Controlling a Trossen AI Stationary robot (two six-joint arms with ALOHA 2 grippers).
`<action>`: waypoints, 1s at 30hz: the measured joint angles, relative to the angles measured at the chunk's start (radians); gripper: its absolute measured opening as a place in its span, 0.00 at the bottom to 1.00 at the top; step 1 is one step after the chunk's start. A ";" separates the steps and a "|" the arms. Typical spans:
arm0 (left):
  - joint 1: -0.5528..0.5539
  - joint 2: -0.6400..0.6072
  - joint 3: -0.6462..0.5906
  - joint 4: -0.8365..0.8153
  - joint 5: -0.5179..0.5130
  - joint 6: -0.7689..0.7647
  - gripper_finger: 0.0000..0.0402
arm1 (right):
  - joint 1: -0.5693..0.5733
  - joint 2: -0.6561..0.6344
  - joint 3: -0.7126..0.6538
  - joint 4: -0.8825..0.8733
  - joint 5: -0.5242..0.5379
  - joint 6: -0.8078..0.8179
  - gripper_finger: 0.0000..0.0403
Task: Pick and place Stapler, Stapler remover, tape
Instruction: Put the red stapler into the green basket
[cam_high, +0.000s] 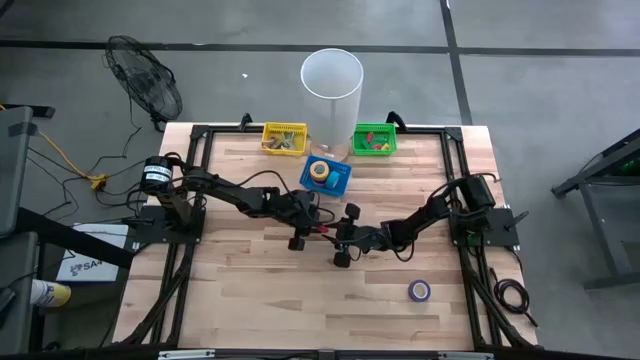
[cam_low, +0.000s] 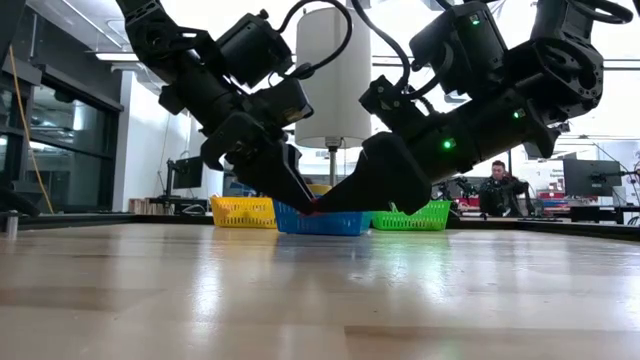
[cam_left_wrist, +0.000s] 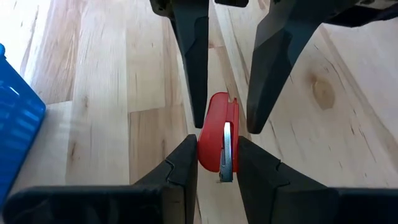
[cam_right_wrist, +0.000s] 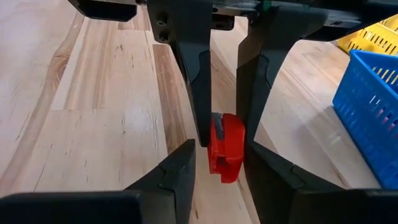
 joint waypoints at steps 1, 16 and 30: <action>0.000 0.000 0.000 0.003 0.000 0.000 0.20 | 0.000 0.000 0.000 0.000 0.000 0.000 0.31; 0.000 0.000 0.000 0.016 0.000 -0.002 0.20 | 0.000 0.000 0.000 0.001 0.007 0.003 0.27; 0.001 0.000 0.000 0.011 -0.006 -0.005 0.20 | -0.001 0.000 -0.001 0.001 0.009 0.012 0.12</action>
